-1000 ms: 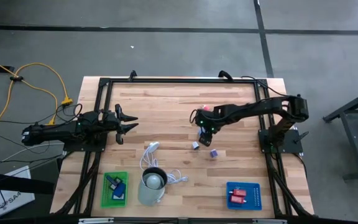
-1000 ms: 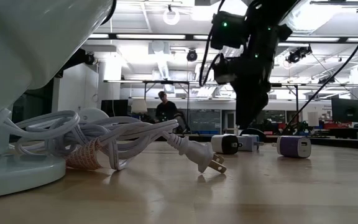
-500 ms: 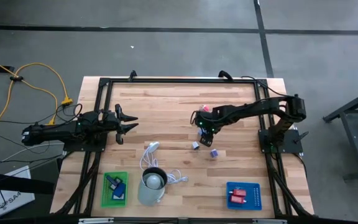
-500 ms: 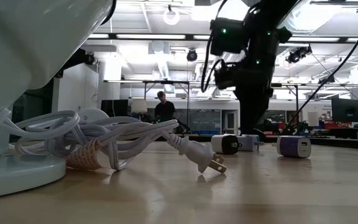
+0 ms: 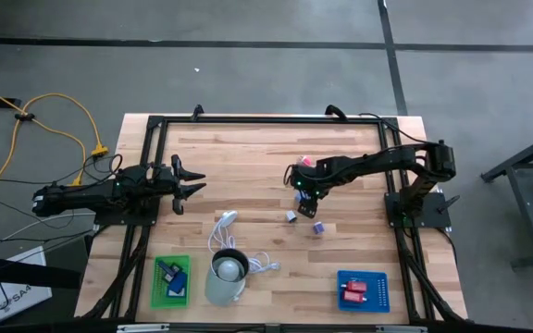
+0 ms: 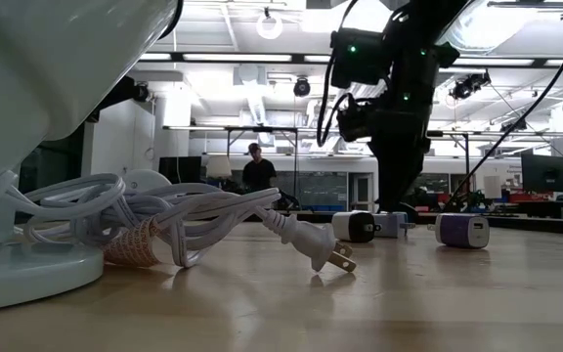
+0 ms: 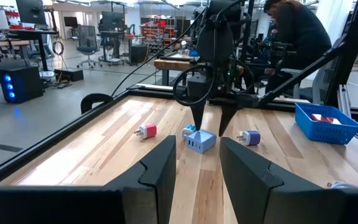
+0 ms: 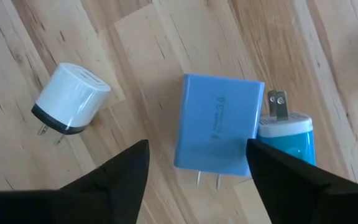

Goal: Pick & Place Office items
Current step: Put the light blue charger adapter into the blue basket

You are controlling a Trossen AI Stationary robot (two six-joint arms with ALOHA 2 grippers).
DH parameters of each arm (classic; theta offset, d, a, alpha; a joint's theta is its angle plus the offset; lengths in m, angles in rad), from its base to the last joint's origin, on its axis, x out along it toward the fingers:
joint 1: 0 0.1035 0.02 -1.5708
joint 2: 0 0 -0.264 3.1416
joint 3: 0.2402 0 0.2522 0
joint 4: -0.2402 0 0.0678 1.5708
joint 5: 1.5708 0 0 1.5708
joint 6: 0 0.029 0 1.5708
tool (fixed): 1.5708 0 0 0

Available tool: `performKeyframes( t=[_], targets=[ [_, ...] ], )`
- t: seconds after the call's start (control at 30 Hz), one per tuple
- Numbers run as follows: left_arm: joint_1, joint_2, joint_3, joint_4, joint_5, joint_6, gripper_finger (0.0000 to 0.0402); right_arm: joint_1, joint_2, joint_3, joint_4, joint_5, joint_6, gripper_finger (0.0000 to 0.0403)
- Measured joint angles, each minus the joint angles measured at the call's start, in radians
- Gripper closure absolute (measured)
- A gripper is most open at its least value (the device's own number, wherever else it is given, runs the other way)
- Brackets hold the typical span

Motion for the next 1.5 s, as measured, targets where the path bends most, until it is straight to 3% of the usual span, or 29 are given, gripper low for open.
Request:
performKeyframes(
  t=[1.5],
  targets=[
    [0.0, 0.0, 0.0, 0.0, 0.0, 0.0, 0.0281, 0.0, 0.079, 0.0, 0.055, 0.046, 0.003, 0.0141]
  ],
)
